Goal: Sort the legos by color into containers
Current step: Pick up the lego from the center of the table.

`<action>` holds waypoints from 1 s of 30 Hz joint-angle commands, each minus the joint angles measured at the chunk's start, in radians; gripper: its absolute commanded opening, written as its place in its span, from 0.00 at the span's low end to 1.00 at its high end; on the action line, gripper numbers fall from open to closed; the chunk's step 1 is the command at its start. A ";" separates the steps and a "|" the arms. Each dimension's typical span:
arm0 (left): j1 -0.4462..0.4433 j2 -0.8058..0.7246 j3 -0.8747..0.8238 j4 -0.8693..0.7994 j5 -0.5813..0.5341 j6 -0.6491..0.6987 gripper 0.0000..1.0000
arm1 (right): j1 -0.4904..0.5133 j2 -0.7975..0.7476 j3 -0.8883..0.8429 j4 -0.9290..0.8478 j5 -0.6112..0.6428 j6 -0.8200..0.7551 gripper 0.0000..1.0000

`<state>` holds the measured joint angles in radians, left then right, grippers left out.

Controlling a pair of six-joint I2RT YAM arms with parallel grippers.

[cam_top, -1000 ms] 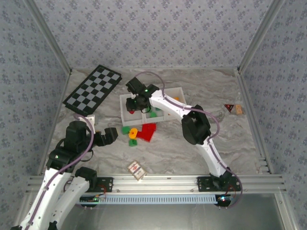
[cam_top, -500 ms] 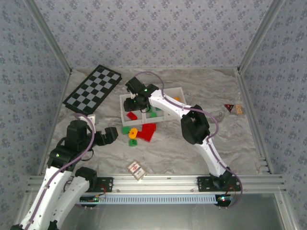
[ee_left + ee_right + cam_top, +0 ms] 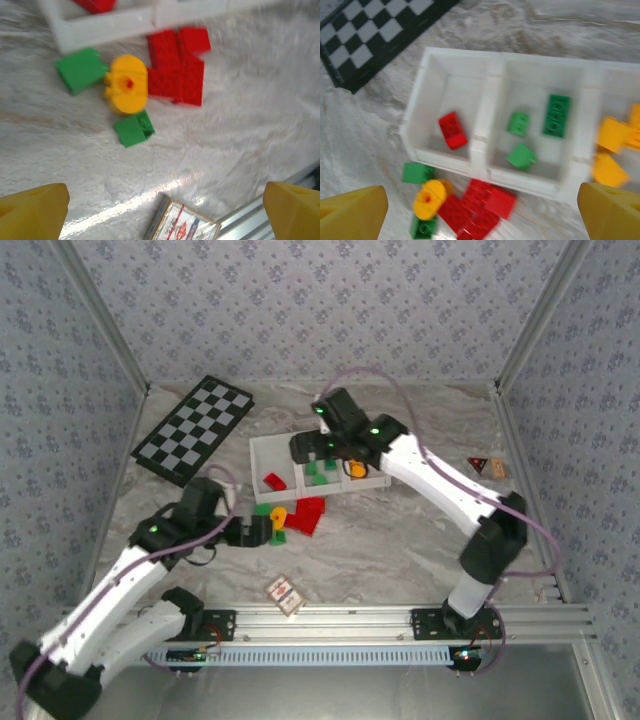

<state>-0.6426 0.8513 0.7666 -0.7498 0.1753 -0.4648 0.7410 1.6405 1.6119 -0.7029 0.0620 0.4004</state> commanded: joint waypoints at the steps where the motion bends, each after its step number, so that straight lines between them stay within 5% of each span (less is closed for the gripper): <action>1: -0.172 0.141 0.100 0.056 -0.187 0.004 1.00 | -0.069 -0.143 -0.136 -0.018 0.043 -0.066 1.00; 9: -0.280 0.662 0.390 0.036 -0.205 0.021 0.93 | -0.361 -0.519 -0.467 0.042 -0.093 -0.190 1.00; 14: -0.291 0.886 0.545 -0.019 -0.156 -0.043 0.82 | -0.431 -0.609 -0.566 0.097 -0.156 -0.150 1.00; 23: -0.323 0.857 0.376 0.121 -0.189 -0.378 0.80 | -0.475 -0.576 -0.563 0.091 -0.176 -0.130 0.99; 30: -0.336 0.865 0.345 0.127 -0.240 -0.419 0.82 | -0.505 -0.559 -0.564 0.098 -0.200 -0.120 1.00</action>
<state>-0.9768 1.7409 1.1088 -0.6376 -0.0219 -0.8326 0.2462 1.0744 1.0477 -0.6193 -0.1112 0.2722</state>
